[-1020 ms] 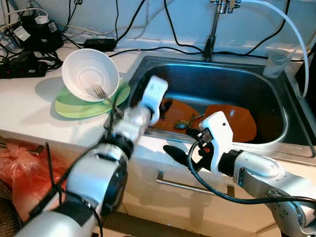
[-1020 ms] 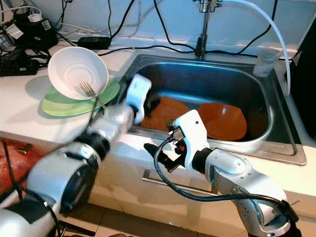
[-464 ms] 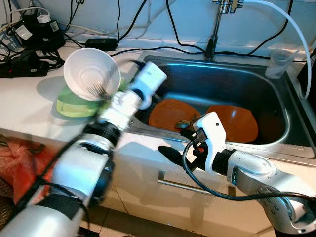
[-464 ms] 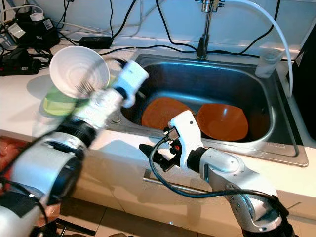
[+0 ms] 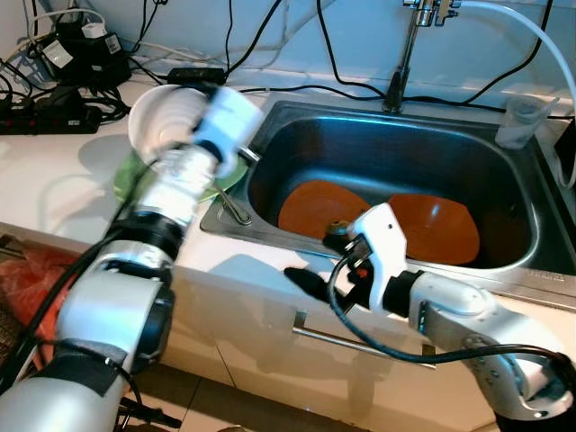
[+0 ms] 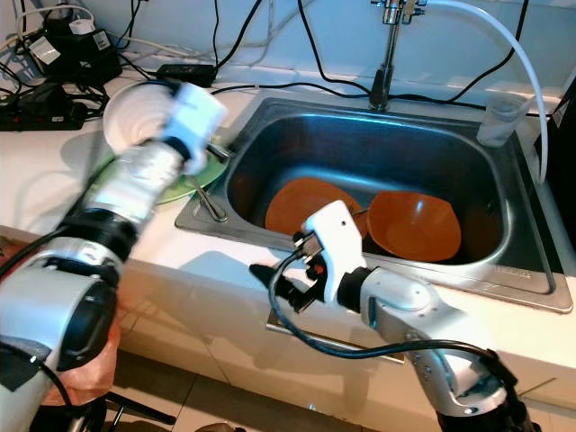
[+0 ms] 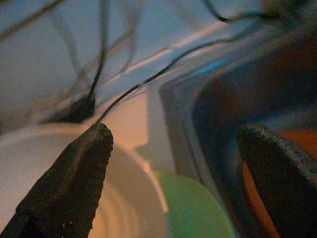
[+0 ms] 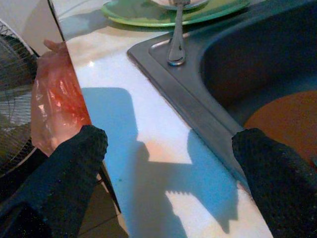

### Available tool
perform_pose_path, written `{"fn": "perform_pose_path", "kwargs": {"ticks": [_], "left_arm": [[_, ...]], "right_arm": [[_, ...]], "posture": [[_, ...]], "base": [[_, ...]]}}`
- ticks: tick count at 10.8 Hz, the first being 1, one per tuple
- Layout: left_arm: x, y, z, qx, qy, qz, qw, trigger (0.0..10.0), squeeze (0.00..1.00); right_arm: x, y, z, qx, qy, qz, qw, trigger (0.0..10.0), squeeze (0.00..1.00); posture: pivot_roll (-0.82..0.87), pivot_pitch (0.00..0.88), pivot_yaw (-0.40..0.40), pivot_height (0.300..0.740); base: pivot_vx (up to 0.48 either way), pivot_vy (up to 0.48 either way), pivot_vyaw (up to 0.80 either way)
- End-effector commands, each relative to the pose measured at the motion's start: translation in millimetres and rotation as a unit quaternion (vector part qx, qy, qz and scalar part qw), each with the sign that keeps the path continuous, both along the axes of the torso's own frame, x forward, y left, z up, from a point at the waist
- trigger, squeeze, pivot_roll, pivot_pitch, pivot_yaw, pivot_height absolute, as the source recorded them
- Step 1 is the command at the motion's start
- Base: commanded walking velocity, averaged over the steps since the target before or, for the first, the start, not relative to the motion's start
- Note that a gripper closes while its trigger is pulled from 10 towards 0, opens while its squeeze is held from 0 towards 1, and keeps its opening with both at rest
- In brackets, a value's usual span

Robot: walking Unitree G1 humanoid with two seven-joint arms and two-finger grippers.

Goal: Kitchen organization

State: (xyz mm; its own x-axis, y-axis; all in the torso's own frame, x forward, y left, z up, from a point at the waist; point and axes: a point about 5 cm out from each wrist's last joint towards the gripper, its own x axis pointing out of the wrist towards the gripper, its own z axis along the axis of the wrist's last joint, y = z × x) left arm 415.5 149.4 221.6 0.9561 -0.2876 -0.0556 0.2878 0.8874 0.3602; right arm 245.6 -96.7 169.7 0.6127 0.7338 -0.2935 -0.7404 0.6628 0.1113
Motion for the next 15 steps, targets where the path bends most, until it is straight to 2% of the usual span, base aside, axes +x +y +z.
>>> {"fn": "perform_pose_path", "kwargs": {"ticks": [1, 3, 4, 5, 6, 7, 8, 9, 10, 11, 12, 13, 14, 15], "left_arm": [[-0.4, 7.8, 2, -0.058, 0.012, 0.030, 0.998, 10.0, 1.00], [-2.5, 12.7, -5, -0.125, 0.019, 0.100, 0.987, 10.0, 1.00], [-6.2, 8.0, -10, -0.132, 0.033, 0.118, 0.984, 10.0, 1.00], [-7.7, 3.2, -9, -0.113, 0.028, 0.099, 0.988, 10.0, 1.00], [-9.0, -1.4, -6, -0.085, 0.024, 0.041, 0.995, 10.0, 1.00], [-9.7, -3.2, 5, 0.007, -0.006, -0.048, 0.999, 10.0, 1.00], [-11.7, -5.7, 10, 0.060, -0.019, -0.083, 0.995, 10.0, 1.00], [-12.8, 10.6, 32, 0.102, -0.006, -0.115, 0.988, 10.0, 1.00], [-15.4, 22.8, 44, 0.160, 0.009, -0.146, 0.976, 10.0, 0.71], [-17.0, 27.3, 46, 0.171, 0.022, -0.167, 0.971, 10.0, 0.51], [-22.6, 36.4, 45, 0.220, 0.046, -0.221, 0.949, 10.0, 0.00], [-22.8, 45.1, 43, 0.236, 0.057, -0.218, 0.945, 10.0, 0.00], [-22.1, 47.0, 41, 0.237, 0.060, -0.216, 0.945, 10.0, 0.00], [-21.7, 48.2, 32, 0.255, 0.069, -0.218, 0.939, 10.0, 0.00]], "right_arm": [[1.9, 3.0, 1, 0.000, -0.007, 0.006, 1.000, 10.0, 0.00], [3.4, 4.6, 0, 0.000, -0.008, 0.012, 1.000, 10.0, 0.00], [4.7, 5.2, 0, -0.003, -0.010, 0.016, 1.000, 10.0, 0.00], [5.1, 5.5, 0, -0.003, -0.010, 0.016, 1.000, 10.0, 0.00], [5.9, 6.1, 0, -0.003, -0.011, 0.016, 1.000, 10.0, 0.00], [6.2, 6.1, -1, -0.004, -0.012, 0.015, 1.000, 10.0, 0.00], [5.5, 4.8, -2, -0.004, -0.012, 0.013, 1.000, 10.0, 0.00], [4.8, 3.5, -4, -0.004, -0.010, 0.009, 1.000, 10.0, 0.00], [3.5, 2.6, -6, -0.004, -0.008, 0.007, 1.000, 10.0, 0.00], [3.4, 2.5, -6, -0.003, -0.008, 0.007, 1.000, 10.0, 0.00], [3.8, 2.1, -6, -0.003, -0.009, 0.009, 1.000, 10.0, 0.00], [4.5, 1.7, -6, -0.003, -0.011, 0.010, 1.000, 10.0, 0.00], [4.4, 1.5, -5, -0.003, -0.012, 0.011, 1.000, 10.0, 0.00], [3.4, 1.6, -5, -0.003, -0.013, 0.014, 1.000, 10.0, 0.00]], "posture": [[0.00, 0.000, 0.045, 0.740], [0.02, 0.000, 0.038, 0.740], [0.02, 0.000, 0.036, 0.740], [0.02, 0.000, 0.038, 0.740], [0.02, 0.000, 0.040, 0.740], [0.01, 0.000, 0.048, 0.740], [0.01, 0.000, 0.050, 0.740], [0.01, 0.000, 0.059, 0.740], [0.01, 0.000, 0.060, 0.740], [0.01, 0.000, 0.060, 0.740], [0.01, 0.000, 0.056, 0.740], [0.01, 0.000, 0.052, 0.740], [0.01, 0.000, 0.051, 0.740], [0.01, 0.000, 0.052, 0.740]], "base": [[0.000, 0.000, 0.00], [0.000, 0.000, 0.00], [0.000, 0.000, 0.00], [0.000, 0.000, 0.00], [0.000, 0.000, 0.00], [0.000, 0.000, 0.00], [0.000, 0.000, 0.00], [0.000, 0.000, 0.00], [0.000, 0.000, 0.00], [0.000, 0.000, 0.00], [0.000, 0.000, 0.00], [0.000, 0.000, 0.00], [0.000, 0.000, 0.00], [0.000, 0.000, 0.00]]}}
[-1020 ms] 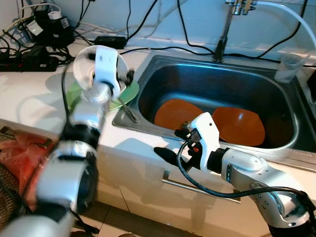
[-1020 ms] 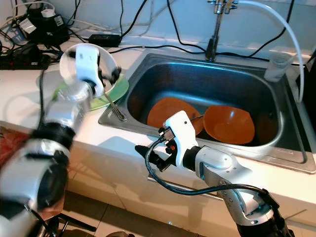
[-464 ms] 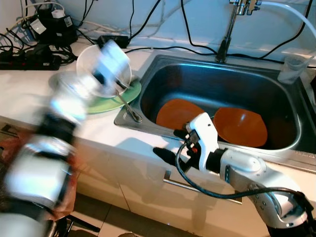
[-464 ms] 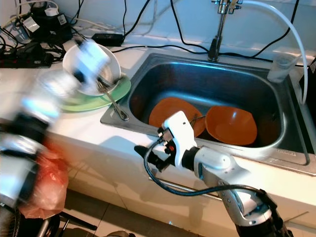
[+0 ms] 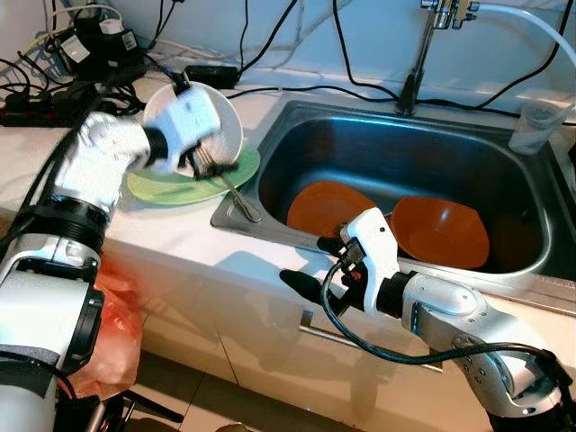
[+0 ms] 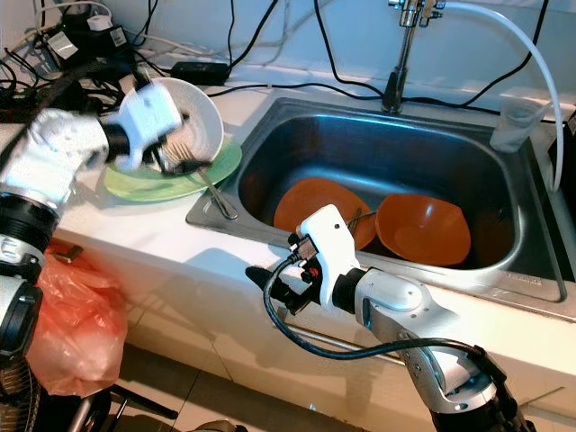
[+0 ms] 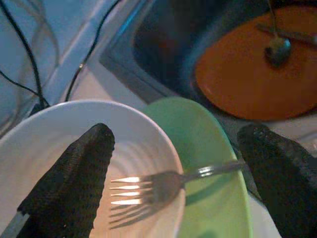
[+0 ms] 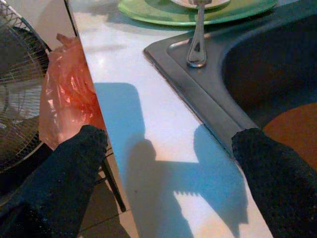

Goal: Kitchen organization

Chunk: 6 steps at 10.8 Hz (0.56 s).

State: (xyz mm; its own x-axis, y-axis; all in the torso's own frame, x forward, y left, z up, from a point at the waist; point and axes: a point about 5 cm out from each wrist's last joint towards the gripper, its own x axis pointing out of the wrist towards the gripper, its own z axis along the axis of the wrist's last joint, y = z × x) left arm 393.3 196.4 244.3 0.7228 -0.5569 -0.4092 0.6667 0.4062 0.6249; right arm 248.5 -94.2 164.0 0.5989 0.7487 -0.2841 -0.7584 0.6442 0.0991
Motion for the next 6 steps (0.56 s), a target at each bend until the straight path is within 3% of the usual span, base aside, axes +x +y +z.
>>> {"fn": "perform_pose_path", "kwargs": {"ticks": [1, 2, 3, 6], "left_arm": [[-0.7, -0.5, -4, 0.032, 0.004, -0.014, 0.999, 10.0, 0.00], [-1.0, -1.9, -11, 0.037, 0.009, -0.018, 0.999, 10.0, 0.00], [-2.3, -3.8, -24, 0.091, 0.002, -0.038, 0.995, 10.0, 0.00], [-1.4, -2.6, -26, 0.136, -0.002, -0.048, 0.990, 10.0, 0.00]], "right_arm": [[-1.0, -0.3, 1, -0.001, -0.004, 0.002, 1.000, 10.0, 0.00], [-1.6, 0.2, 0, 0.000, -0.004, 0.003, 1.000, 10.0, 0.00], [-3.5, 0.8, -1, 0.002, -0.001, 0.004, 1.000, 10.0, 0.00], [-5.4, -2.1, -1, 0.003, 0.000, 0.002, 1.000, 10.0, 0.00]], "posture": [[0.01, 0.000, 0.054, 0.740], [0.01, 0.000, 0.055, 0.740], [0.00, 0.000, 0.057, 0.740], [-0.01, 0.000, 0.061, 0.740]], "base": [[0.000, 0.000, 0.00], [0.000, 0.000, 0.00], [0.000, 0.000, 0.00], [0.000, 0.000, 0.00]]}}
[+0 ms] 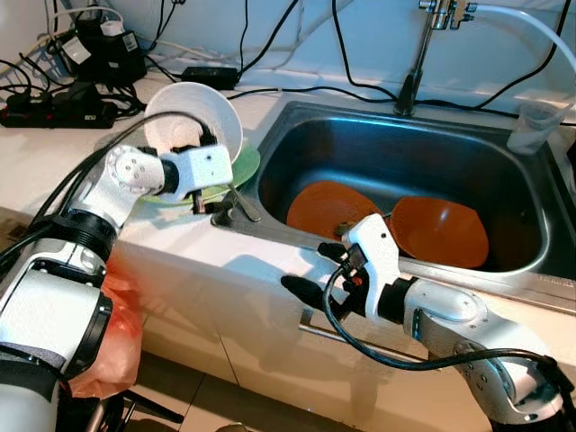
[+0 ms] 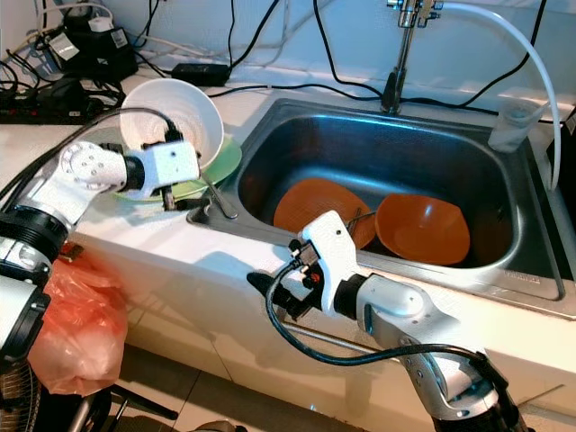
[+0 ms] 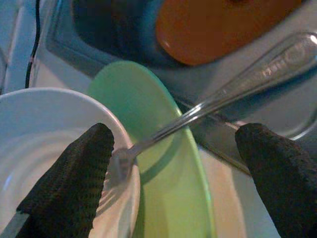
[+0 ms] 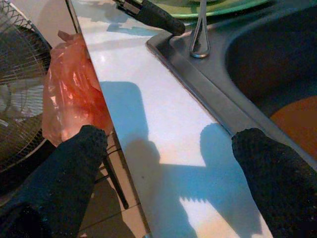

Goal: Kitchen organization

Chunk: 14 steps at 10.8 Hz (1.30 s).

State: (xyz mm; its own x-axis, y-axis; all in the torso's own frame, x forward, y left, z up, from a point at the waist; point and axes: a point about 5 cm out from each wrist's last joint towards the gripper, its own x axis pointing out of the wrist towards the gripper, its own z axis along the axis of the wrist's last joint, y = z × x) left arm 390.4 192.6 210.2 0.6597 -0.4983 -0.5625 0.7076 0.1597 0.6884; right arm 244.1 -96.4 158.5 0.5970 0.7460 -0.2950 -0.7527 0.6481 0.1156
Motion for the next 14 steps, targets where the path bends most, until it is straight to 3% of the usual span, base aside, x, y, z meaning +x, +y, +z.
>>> {"fn": "perform_pose_path", "kwargs": {"ticks": [1, 5, 9, 10, 11, 12, 14], "left_arm": [[2.1, -1.8, 11, 0.020, -0.017, -0.015, 1.000, 10.0, 0.00], [2.0, -6.0, 13, 0.080, -0.030, -0.053, 0.995, 10.0, 0.00], [3.4, -13.8, -1, 0.096, -0.029, -0.052, 0.994, 10.0, 0.00], [2.2, -19.4, -8, 0.103, -0.014, -0.064, 0.993, 3.4, 0.00], [2.0, -21.0, -11, 0.117, -0.014, -0.068, 0.991, 0.7, 0.00], [2.1, -21.3, -11, 0.116, -0.012, -0.067, 0.991, 0.0, 0.00], [2.2, -21.5, -12, 0.119, -0.013, -0.067, 0.991, 0.0, 0.00]], "right_arm": [[-2.0, -0.2, 3, 0.003, -0.007, 0.003, 1.000, 10.0, 0.00], [-2.3, 0.4, 4, 0.008, -0.009, 0.004, 1.000, 10.0, 0.00], [-4.8, 1.2, 7, 0.016, -0.014, 0.004, 1.000, 10.0, 0.00], [-5.5, 1.0, 8, 0.019, -0.015, 0.002, 1.000, 10.0, 0.00], [-5.4, 0.6, 9, 0.020, -0.016, 0.000, 1.000, 10.0, 0.00], [-5.3, 0.4, 9, 0.021, -0.017, -0.001, 1.000, 10.0, 0.00], [-5.3, 0.1, 9, 0.022, -0.018, -0.003, 1.000, 10.0, 0.00]], "posture": [[-0.01, 0.000, 0.061, 0.740], [0.00, 0.000, 0.059, 0.740], [-0.02, 0.000, 0.061, 0.740], [-0.03, 0.000, 0.061, 0.740], [-0.03, 0.000, 0.063, 0.740], [-0.03, 0.000, 0.064, 0.740], [-0.03, 0.000, 0.066, 0.740]], "base": [[0.000, 0.000, 0.00], [0.000, 0.000, 0.00], [0.000, 0.000, 0.00], [0.000, 0.000, 0.00], [0.000, 0.000, 0.00], [0.000, 0.000, 0.00], [0.000, 0.000, 0.00]]}}
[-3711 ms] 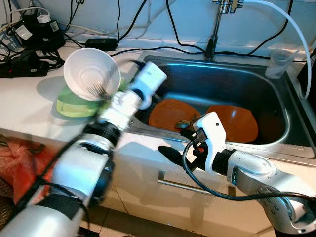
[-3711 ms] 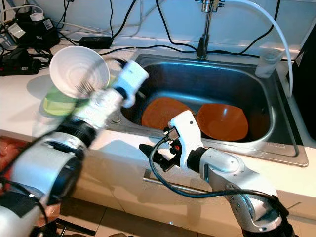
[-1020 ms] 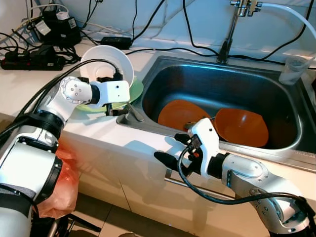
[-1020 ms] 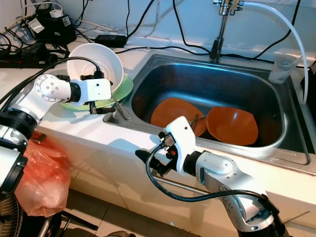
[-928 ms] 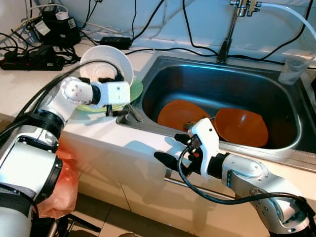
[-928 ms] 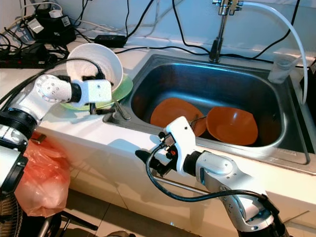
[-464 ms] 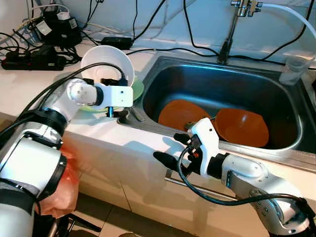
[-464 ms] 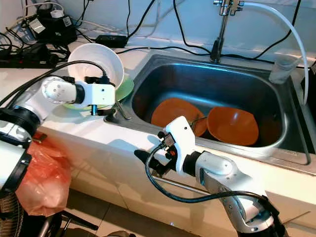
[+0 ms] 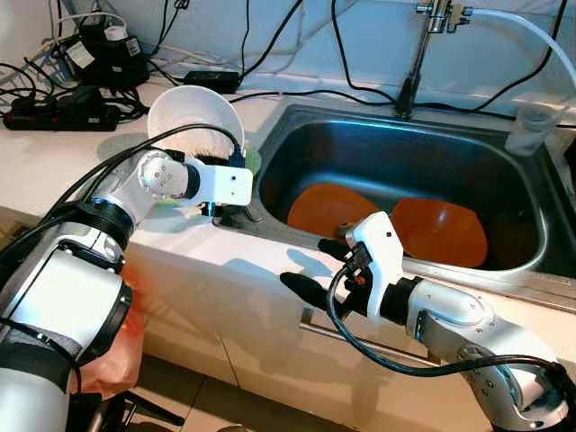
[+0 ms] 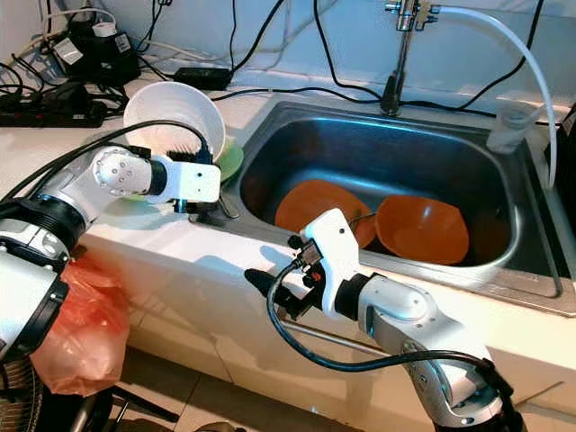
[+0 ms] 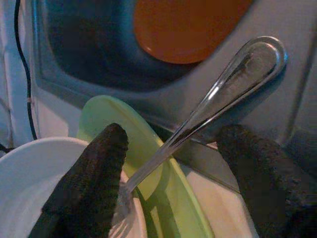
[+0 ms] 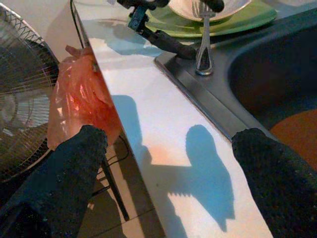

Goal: Kitchen organization

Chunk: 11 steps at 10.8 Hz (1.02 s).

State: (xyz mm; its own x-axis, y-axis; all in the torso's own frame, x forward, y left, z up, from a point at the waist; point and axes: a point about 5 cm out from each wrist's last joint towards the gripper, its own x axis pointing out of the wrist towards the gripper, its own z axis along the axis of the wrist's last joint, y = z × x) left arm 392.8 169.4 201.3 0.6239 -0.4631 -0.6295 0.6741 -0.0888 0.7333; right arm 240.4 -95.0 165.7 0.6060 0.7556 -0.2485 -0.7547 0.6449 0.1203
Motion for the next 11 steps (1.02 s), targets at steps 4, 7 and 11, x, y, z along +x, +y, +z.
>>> {"fn": "perform_pose_path", "kwargs": {"ticks": [4, 7, 11], "left_arm": [[-1.8, 5.7, -10.1, 0.022, 0.019, 0.012, 0.999, 0.0, 0.00], [-1.5, 7.6, -10.4, 0.025, 0.018, 0.018, 0.999, 0.0, 0.00], [-0.7, 9.1, -11.4, 0.030, 0.007, 0.025, 0.999, 0.0, 0.00]], "right_arm": [[-1.5, -0.2, 2.8, 0.008, -0.006, -0.004, 1.000, 10.0, 0.00], [-1.6, 0.1, 2.9, 0.010, -0.007, -0.005, 1.000, 10.0, 0.00], [-3.3, 0.1, 2.7, 0.013, -0.003, 0.004, 1.000, 10.0, 0.00]], "posture": [[-0.03, 0.000, 0.067, 0.740], [-0.03, 0.000, 0.068, 0.740], [-0.03, 0.000, 0.065, 0.740]], "base": [[0.000, 0.000, 0.00], [0.000, 0.000, 0.00], [0.000, 0.000, 0.00]]}}
